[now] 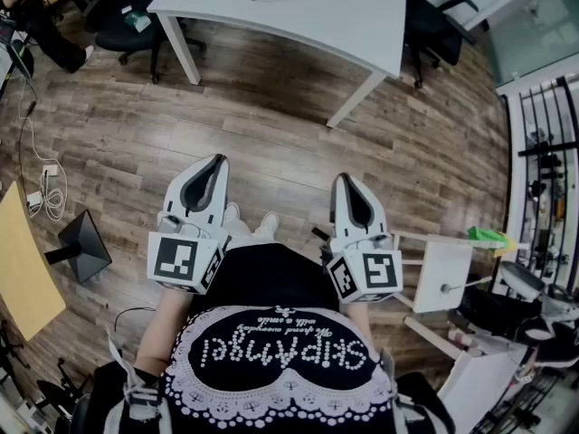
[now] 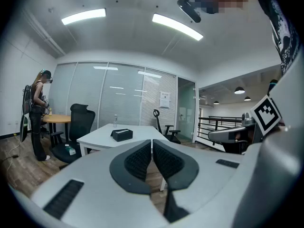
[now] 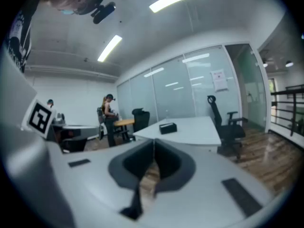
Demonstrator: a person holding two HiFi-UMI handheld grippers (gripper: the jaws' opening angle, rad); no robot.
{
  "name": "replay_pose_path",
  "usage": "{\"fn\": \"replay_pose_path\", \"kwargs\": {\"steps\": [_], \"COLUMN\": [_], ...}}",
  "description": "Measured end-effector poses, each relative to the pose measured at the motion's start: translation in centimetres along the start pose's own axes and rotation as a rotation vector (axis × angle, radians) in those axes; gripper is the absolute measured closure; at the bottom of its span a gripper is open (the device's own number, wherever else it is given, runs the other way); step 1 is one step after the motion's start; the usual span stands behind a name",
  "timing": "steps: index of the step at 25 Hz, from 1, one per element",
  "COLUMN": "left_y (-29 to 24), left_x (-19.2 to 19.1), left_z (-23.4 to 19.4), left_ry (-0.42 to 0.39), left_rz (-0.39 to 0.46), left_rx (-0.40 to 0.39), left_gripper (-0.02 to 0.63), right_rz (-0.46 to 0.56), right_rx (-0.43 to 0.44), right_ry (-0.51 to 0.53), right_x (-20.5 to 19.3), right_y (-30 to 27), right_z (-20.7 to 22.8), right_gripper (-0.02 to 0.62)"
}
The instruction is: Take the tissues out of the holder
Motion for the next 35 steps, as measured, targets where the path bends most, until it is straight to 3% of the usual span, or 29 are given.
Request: {"fn": "replay_pose_path", "kwargs": {"steps": [13,24,29,35], "left_y": [0.1,-0.1,-0.1,0.1], "left_x": [0.0,0.1,0.1,0.3], "left_z": [-0.2,1.1,1.1,0.7], "left_ry": [-0.007,-0.012,-0.003,0.027], "left_rz": [-0.001,-0.018,-0.035,0.016], "left_rx": [0.046,0.036,0.073,0.055], "left_gripper": [0.574,0.574,0.574,0.574], "right_rz": [-0.001,0.037,0.045,0.017], "right_rx": [0.032,0.041,0.034,0.068], "right_ry": [0.013,-0.004,-0.018,-0.026], "right_x": [0.0,0.0,-0.1,-0.5], "right_y": [-0.1,0.8,0.9,0.0], "right_z": [0.0,0.6,1.3,1.6], "right_gripper": [0.56,0.559,0.559,0.558]}}
Point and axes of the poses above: the fingertips, and each gripper's own axes: y backward along the fingers, z to its right, x out of its top, the point moved 9 cm from there along y, backward along the fingers, and after that the axes turned 4 degrees about z, right-handed, at the moved point
